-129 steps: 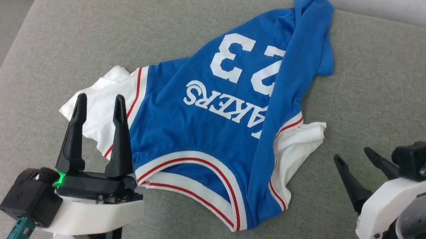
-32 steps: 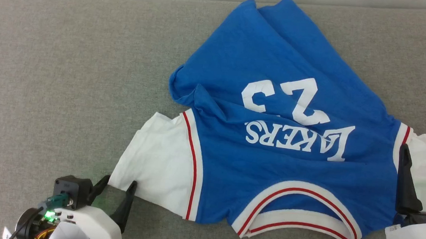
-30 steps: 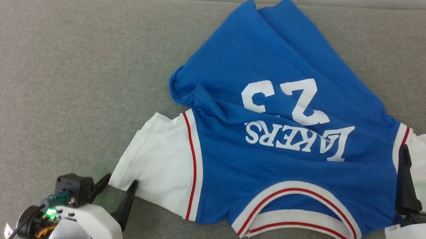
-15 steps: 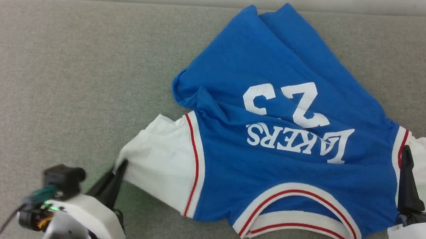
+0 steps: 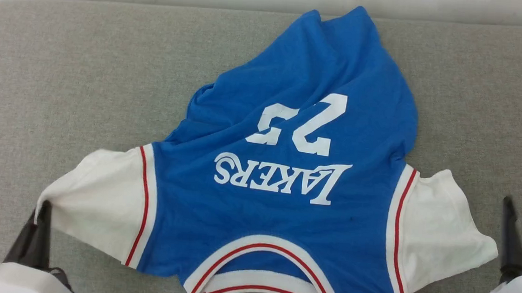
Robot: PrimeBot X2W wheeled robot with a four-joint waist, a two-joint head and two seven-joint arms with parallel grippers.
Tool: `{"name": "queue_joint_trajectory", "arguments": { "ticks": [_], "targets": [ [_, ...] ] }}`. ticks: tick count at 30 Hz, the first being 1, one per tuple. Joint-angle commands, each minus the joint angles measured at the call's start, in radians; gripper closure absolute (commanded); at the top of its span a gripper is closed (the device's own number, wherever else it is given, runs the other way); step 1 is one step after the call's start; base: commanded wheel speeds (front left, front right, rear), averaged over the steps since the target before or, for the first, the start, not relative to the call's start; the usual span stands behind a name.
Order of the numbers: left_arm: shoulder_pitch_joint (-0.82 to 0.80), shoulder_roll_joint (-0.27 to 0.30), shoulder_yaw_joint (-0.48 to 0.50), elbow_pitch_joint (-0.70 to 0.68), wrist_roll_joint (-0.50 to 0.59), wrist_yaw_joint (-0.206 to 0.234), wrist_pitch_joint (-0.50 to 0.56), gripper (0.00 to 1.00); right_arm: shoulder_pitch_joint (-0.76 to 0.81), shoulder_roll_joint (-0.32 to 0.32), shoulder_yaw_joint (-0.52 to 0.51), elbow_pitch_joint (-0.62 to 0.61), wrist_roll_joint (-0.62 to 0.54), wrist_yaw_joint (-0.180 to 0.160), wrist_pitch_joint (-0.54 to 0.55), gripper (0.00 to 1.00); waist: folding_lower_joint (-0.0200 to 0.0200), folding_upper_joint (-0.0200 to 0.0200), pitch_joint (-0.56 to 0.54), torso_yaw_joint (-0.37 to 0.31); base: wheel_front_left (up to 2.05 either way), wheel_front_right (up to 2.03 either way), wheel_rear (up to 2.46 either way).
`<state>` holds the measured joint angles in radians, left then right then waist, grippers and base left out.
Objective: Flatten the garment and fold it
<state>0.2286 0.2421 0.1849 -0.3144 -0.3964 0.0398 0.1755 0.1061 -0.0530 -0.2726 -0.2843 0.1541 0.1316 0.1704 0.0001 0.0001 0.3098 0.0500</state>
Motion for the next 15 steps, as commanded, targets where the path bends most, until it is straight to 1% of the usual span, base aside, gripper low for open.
{"name": "queue_joint_trajectory", "arguments": {
  "ticks": [1,5,9,11,15],
  "targets": [
    [-0.004,-0.007,-0.006,-0.008,-0.004,-0.003,-0.005,1.0,0.014,0.003,0.004,-0.004,-0.001,-0.001,0.02,0.0,-0.0001,-0.0001,0.004,-0.002,0.0,0.0,0.0],
    [-0.028,-0.023,-0.037,-0.015,-0.006,-0.007,-0.012,1.0,0.047,-0.001,0.014,-0.021,-0.044,-0.001,0.117,0.0,-0.0001,-0.0001,0.017,-0.016,0.0,0.0,0.0],
    [-0.049,-0.02,-0.058,-0.01,-0.004,-0.013,-0.007,1.0,0.073,-0.019,0.04,-0.019,-0.005,-0.001,0.212,0.0,-0.0001,-0.0001,0.025,-0.026,0.0,0.0,0.0],
    [-0.056,-0.017,-0.061,-0.01,-0.004,-0.014,-0.005,1.0,0.078,-0.037,0.047,-0.022,0.008,-0.001,0.237,0.0,-0.0001,-0.0001,0.028,-0.03,0.0,0.0,0.0],
    [-0.063,-0.009,-0.065,-0.008,-0.005,-0.017,0.002,1.0,0.067,-0.073,0.048,0.006,0.008,-0.001,0.251,0.0,-0.0001,-0.0001,0.033,-0.034,0.0,0.0,0.0]
  ]
}}
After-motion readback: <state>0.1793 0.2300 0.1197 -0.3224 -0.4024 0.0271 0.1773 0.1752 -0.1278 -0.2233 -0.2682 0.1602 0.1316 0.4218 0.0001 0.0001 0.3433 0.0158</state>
